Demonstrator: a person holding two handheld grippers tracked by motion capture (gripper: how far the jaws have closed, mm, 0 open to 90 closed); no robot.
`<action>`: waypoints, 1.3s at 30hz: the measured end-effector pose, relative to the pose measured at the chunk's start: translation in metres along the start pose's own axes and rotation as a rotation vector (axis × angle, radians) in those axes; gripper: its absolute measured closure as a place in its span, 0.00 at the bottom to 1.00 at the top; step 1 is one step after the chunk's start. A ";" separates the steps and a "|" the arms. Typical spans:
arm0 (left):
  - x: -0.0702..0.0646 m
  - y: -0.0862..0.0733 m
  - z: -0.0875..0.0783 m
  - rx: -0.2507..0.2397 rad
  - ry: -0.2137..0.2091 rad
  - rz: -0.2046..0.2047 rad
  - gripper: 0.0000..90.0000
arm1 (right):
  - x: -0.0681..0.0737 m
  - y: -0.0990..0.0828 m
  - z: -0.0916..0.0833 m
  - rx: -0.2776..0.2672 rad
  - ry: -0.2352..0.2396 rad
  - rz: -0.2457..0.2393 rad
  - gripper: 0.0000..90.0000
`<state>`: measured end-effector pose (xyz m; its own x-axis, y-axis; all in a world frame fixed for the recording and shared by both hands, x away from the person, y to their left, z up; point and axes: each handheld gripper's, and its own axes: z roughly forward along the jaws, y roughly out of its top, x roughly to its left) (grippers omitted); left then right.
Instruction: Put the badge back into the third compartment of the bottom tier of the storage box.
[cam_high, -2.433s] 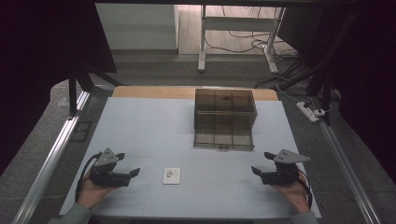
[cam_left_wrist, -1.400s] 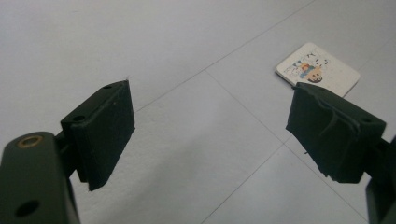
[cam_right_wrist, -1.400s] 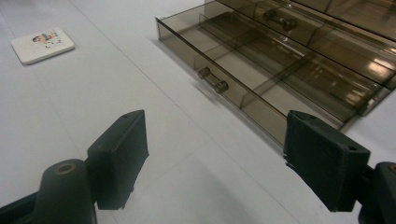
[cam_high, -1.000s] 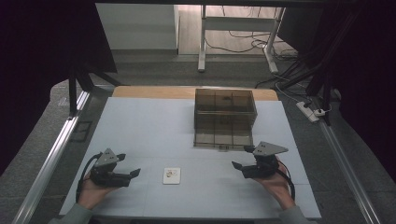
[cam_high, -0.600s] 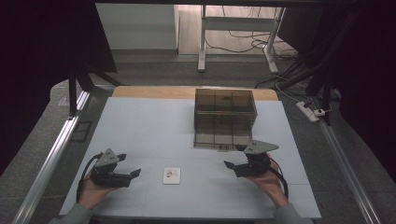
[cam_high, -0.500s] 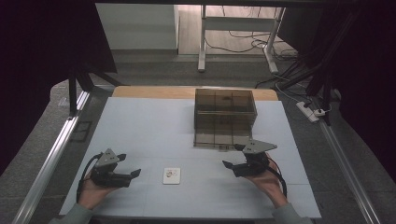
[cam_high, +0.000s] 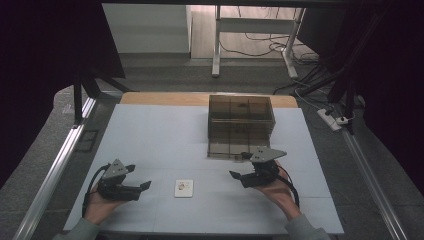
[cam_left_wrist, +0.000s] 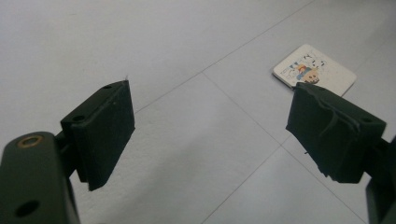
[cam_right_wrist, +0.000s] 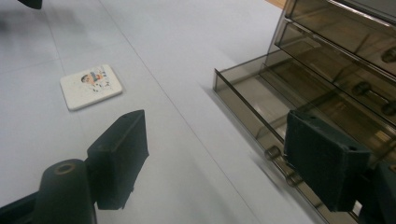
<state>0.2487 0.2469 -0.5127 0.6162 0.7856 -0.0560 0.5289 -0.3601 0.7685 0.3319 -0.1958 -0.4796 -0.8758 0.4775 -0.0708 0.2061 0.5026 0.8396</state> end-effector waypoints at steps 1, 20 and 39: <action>0.000 0.000 0.000 0.000 0.000 0.000 0.16 | 0.000 0.000 0.000 0.000 0.000 0.000 0.24; -0.001 0.000 0.002 0.007 0.003 0.009 0.16 | 0.010 0.019 0.019 -0.019 0.083 -0.005 0.23; -0.002 0.000 0.004 0.015 0.001 0.015 0.16 | 0.020 0.037 0.036 -0.021 0.121 -0.042 0.23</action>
<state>0.2498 0.2437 -0.5150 0.6239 0.7803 -0.0442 0.5284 -0.3795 0.7595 0.3377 -0.1416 -0.4694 -0.9298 0.3656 -0.0415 0.1603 0.5040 0.8487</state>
